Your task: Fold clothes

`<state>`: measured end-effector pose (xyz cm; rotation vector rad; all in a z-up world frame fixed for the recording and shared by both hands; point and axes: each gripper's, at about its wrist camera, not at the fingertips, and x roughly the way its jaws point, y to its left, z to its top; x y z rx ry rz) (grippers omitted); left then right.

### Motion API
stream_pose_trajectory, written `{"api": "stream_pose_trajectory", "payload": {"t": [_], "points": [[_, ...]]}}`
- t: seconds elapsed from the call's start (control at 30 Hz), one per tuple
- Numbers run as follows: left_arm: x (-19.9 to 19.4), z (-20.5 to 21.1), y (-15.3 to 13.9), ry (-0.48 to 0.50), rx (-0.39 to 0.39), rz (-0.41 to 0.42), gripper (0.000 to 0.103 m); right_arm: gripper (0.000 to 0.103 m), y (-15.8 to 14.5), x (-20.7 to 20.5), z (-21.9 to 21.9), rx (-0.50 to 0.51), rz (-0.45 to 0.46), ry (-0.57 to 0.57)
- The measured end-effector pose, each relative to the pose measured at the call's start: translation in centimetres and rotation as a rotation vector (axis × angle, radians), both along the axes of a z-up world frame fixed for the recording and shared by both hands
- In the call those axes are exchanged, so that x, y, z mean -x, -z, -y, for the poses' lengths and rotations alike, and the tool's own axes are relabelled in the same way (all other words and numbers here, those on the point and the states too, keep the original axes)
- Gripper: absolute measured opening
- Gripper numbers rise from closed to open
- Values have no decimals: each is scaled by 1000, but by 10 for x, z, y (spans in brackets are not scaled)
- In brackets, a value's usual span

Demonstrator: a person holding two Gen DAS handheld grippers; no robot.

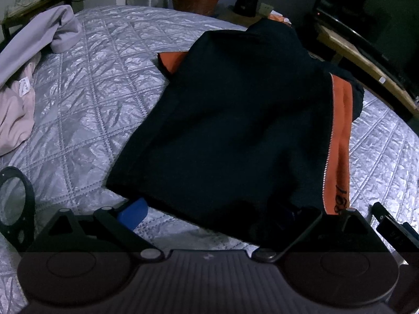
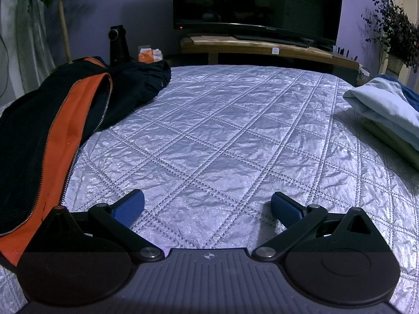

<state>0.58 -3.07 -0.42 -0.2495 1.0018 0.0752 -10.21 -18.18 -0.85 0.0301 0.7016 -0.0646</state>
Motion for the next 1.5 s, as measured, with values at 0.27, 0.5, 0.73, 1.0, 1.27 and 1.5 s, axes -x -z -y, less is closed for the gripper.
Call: {"api": "stream_pose_trajectory", "payload": {"t": [0.27, 0.5, 0.73, 1.0, 1.27, 1.5], "points": [[-1, 0, 1, -8, 9, -1, 97, 103, 0, 0, 0, 0, 0, 0], [-2, -2, 3, -17, 15, -2, 97, 103, 0, 0, 0, 0, 1, 0], [4, -12, -3, -72, 5, 9, 97, 103, 0, 0, 0, 0, 1, 0], [10, -16, -8, -95, 3, -8, 97, 103, 0, 0, 0, 0, 1, 0], [10, -63, -6, -33, 7, -12, 98, 103, 0, 0, 0, -1, 1, 0], [3, -67, -4, -39, 18, -15, 98, 103, -5, -8, 3, -6, -49, -63]]}}
